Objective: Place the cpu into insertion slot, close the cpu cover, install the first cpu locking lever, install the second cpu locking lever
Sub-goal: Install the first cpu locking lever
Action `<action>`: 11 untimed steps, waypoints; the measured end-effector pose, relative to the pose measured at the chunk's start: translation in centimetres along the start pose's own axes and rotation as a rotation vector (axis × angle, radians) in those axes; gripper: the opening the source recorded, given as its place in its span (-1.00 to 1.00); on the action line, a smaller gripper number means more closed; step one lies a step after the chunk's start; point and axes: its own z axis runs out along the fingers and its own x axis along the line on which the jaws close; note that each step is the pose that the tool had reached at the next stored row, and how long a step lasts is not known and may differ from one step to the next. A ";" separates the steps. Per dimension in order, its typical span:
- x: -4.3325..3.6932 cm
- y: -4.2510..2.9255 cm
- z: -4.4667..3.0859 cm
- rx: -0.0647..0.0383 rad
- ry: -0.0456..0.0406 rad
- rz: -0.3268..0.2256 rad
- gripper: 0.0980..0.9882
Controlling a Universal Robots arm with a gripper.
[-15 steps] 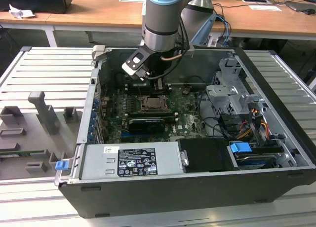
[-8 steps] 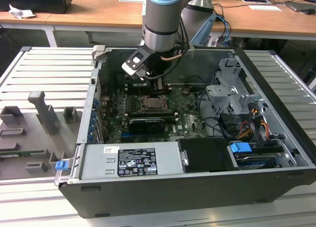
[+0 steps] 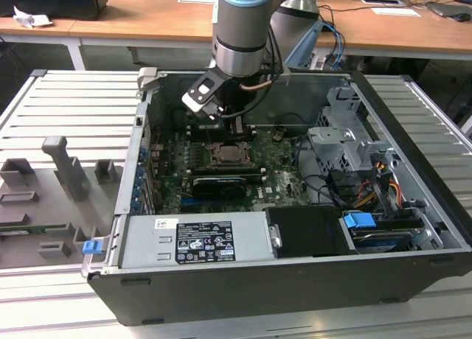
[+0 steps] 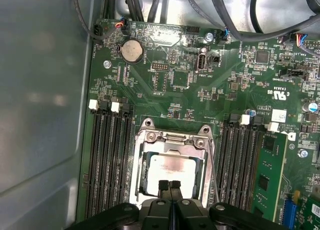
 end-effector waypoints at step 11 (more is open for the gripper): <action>0.01 -0.01 -0.34 0.000 -0.0005 0.000 -0.98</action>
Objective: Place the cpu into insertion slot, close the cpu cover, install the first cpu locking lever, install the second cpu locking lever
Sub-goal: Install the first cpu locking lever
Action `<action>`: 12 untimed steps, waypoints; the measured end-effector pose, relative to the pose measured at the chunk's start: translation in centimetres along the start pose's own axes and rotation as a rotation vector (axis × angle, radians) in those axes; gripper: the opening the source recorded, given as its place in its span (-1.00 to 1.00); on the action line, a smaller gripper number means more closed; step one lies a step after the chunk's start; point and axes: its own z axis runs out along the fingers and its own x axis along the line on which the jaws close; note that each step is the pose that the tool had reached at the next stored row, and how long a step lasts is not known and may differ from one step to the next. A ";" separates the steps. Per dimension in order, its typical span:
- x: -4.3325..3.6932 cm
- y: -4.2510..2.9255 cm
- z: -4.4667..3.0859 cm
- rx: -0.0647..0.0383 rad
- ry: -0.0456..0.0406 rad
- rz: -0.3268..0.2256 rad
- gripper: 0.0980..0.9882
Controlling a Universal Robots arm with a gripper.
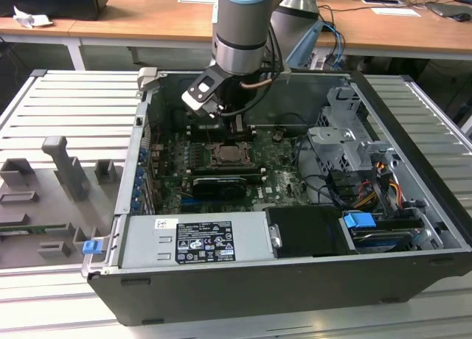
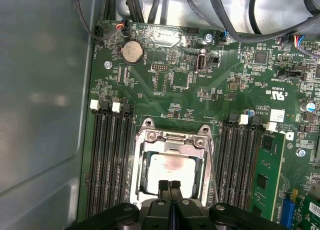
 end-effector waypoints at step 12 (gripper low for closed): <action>0.20 -0.05 -3.35 -0.001 -0.0038 0.000 -0.98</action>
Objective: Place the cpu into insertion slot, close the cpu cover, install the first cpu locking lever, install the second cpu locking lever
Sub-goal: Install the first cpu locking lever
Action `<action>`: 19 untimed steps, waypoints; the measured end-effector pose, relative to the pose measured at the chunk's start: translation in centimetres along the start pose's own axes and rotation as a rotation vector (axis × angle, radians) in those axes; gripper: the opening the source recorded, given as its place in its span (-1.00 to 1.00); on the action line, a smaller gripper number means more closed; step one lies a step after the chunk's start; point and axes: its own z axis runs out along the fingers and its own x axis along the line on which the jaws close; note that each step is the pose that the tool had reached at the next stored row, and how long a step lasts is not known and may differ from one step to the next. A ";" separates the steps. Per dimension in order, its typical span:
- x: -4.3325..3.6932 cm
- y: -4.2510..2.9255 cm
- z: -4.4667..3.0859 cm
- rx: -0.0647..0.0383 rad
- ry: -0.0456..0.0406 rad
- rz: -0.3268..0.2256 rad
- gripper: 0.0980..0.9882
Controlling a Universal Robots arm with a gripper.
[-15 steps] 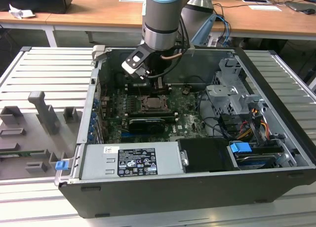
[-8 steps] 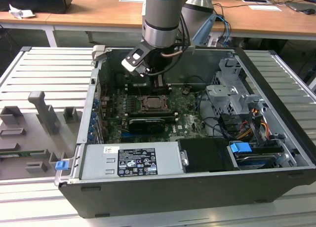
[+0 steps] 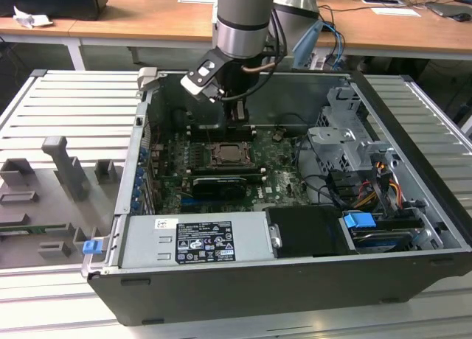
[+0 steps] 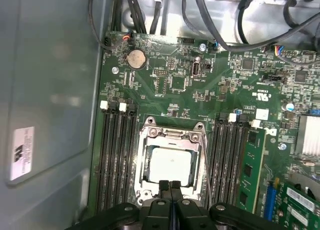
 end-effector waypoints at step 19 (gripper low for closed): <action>0.05 -0.01 -0.83 0.006 -0.0026 -0.127 -0.98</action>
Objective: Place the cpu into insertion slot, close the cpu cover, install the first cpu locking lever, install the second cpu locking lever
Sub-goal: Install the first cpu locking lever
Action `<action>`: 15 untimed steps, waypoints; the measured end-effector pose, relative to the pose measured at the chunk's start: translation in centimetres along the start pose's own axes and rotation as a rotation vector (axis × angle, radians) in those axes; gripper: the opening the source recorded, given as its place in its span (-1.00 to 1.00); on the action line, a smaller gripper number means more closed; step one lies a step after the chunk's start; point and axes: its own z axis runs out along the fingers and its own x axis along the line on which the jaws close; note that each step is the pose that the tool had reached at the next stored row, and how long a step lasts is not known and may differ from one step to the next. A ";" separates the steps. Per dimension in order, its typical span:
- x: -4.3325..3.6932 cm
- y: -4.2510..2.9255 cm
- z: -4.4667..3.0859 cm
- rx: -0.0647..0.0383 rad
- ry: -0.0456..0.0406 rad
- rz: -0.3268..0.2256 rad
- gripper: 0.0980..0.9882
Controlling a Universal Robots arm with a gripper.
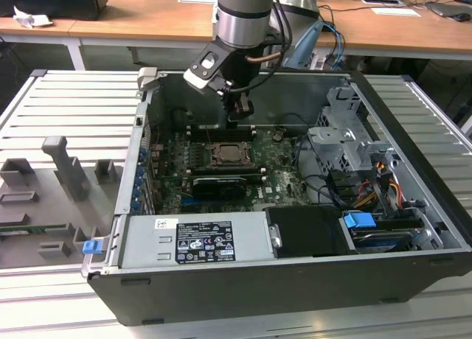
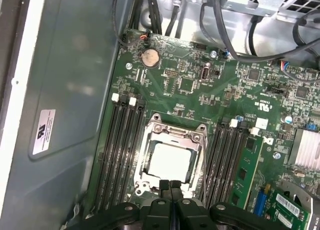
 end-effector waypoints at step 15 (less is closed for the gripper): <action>-0.03 -0.01 0.00 0.004 -0.0011 -0.075 -0.98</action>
